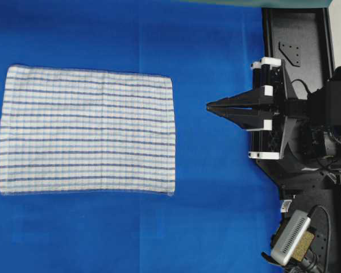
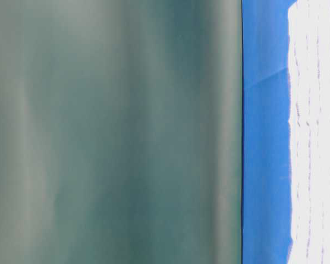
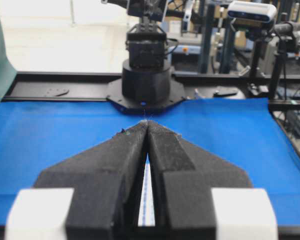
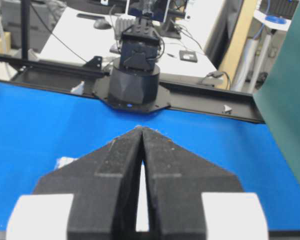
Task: Fold the blue towel.
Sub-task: 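Move both grippers to the towel's near corners and grasp them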
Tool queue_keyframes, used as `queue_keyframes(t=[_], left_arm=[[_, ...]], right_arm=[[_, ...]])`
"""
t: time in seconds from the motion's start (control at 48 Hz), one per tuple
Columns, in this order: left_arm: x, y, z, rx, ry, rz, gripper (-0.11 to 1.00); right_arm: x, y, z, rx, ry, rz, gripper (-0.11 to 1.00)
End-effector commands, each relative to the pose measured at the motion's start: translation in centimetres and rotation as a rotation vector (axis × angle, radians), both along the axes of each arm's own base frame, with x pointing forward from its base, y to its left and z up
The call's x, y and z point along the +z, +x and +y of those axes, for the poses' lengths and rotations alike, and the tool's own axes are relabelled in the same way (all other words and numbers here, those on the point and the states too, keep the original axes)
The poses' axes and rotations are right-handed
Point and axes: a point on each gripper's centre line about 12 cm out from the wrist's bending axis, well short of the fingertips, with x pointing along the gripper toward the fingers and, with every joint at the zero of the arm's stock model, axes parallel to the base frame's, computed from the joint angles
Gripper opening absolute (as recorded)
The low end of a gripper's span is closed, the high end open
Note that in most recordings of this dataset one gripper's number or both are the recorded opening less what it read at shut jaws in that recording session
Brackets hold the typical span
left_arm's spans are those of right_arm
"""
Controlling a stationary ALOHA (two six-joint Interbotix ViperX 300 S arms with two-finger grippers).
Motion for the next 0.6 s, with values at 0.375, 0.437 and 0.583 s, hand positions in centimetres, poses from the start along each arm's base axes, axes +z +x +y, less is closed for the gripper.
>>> queue_keyframes(t=[0.375,0.437,0.583], left_arm=[[-4.1,2.3,5.3,0.240,-0.055,0.187,0.00],[-5.5,2.7,6.3,0.278,-0.068,0.241,0.00],[-8.7,3.4,8.4,0.352,-0.102,0.369,0.03]], right_arm=[[-4.5,2.7,-7.1,-0.316,0.142,0.279,0.13],[-6.0,3.1,-8.4,-0.365,0.166,0.339,0.13],[-9.0,3.9,-10.4,-0.434,0.208,0.451,0.14]])
